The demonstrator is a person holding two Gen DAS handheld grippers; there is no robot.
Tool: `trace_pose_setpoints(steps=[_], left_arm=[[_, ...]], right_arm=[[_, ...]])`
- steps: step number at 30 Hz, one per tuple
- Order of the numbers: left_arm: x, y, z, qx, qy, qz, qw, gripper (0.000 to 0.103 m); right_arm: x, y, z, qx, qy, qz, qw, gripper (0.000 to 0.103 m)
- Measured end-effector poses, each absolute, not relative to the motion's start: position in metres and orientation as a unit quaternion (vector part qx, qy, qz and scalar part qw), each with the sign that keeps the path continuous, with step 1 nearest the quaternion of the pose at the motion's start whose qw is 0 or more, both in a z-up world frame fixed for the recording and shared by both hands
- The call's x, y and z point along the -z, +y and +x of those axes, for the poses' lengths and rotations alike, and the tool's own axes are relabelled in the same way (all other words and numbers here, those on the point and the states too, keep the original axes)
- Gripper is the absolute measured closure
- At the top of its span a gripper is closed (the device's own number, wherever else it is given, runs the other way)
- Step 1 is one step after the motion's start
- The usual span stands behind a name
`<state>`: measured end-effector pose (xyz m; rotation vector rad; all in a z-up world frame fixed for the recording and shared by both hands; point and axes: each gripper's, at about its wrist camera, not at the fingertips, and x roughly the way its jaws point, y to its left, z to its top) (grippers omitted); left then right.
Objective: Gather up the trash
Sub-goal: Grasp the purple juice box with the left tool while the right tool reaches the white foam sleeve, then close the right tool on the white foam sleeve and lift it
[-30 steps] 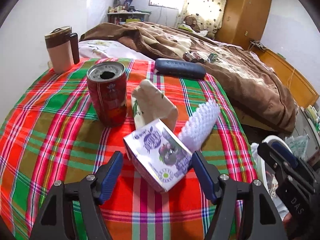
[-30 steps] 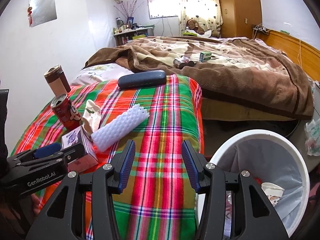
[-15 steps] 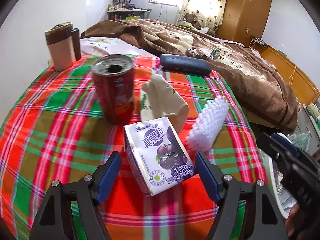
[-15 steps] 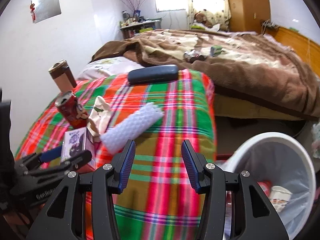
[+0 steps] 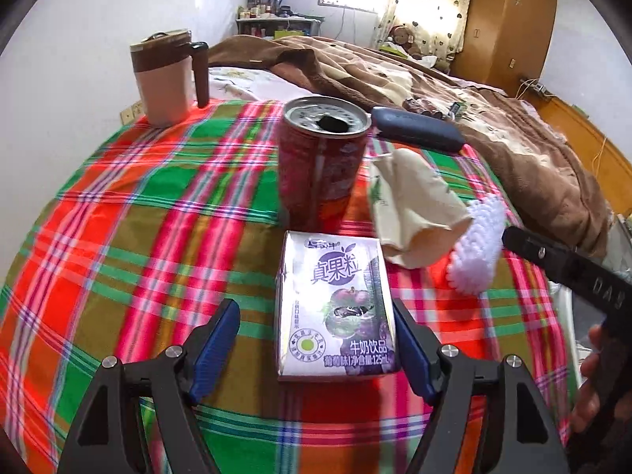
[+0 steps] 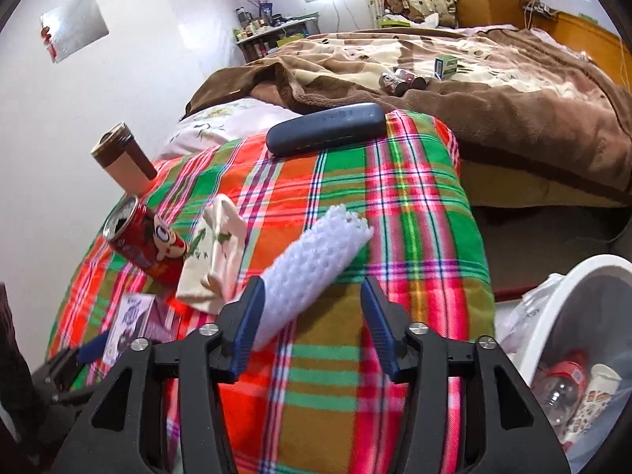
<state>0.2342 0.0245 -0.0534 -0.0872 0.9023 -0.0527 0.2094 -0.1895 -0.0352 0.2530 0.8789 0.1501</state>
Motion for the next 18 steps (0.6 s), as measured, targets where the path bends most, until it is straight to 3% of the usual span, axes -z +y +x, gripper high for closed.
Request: trace_pose_setpoints(steps=[18], left_arm=[[0.053, 0.048, 0.241, 0.025, 0.429, -0.072, 0.900, 0.028]], right_arm=[[0.057, -0.170, 0.242, -0.073, 0.459, 0.152, 0.872, 0.046]])
